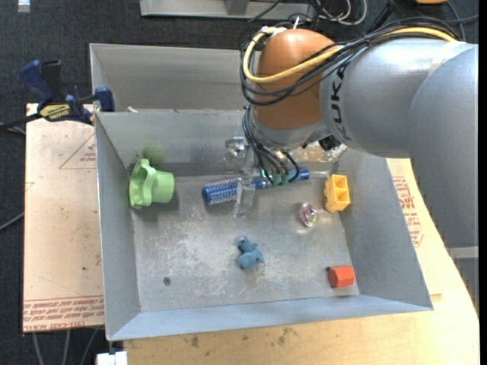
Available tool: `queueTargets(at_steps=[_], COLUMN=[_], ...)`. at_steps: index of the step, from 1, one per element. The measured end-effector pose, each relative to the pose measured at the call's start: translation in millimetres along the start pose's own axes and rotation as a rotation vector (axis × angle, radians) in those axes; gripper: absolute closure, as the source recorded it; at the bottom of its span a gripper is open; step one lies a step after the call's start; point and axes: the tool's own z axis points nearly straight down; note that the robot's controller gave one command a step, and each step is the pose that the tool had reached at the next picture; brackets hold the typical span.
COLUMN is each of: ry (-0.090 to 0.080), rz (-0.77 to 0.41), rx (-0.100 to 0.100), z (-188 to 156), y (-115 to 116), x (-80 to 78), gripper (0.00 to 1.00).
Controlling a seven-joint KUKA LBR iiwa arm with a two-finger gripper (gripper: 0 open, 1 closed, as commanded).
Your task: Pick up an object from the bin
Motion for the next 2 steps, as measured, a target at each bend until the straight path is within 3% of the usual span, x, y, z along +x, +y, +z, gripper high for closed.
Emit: queueTargets(at_steps=[1, 2], ry=[-0.005, -0.007], rz=[-0.122, -0.124], rx=[0.001, 0.000], z=[91.6, 88.7], y=[-42.0, -40.0], x=[-12.4, -12.9], gripper=[0.00, 1.00])
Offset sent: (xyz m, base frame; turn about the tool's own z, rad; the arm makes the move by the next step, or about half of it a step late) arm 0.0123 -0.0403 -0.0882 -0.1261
